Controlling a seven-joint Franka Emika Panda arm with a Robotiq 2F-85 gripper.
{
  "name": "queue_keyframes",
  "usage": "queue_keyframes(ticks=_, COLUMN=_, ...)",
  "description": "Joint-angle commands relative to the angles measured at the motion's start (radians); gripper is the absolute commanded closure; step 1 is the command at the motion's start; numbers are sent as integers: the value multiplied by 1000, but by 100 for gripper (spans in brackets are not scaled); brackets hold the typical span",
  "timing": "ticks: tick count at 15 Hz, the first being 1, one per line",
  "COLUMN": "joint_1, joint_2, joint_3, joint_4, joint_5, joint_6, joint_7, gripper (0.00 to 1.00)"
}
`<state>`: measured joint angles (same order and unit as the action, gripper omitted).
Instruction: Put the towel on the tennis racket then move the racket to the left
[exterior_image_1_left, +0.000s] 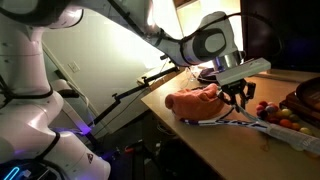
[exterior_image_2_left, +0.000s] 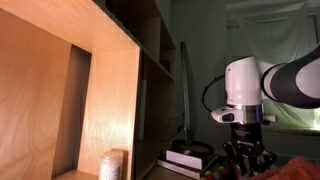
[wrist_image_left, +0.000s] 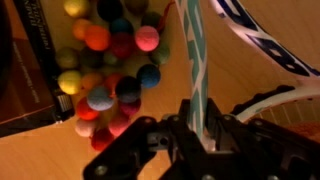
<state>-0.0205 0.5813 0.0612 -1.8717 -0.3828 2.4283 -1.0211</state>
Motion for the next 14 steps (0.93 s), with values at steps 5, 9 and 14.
queue_keyframes(ticks=5, joint_1=-44, joint_2=-130, joint_3=21, joint_4=-125, joint_5=61, joint_6=36, joint_7=-38, gripper=92)
queue_keyframes(ticks=9, joint_1=-79, joint_2=-201, joint_3=25, joint_4=-190, joint_5=109, joint_6=90, joint_7=-49, gripper=92)
queue_keyframes(ticks=14, joint_1=-141, joint_2=-282, joint_3=26, joint_4=-244, joint_5=234, joint_6=112, joint_7=-133, gripper=92)
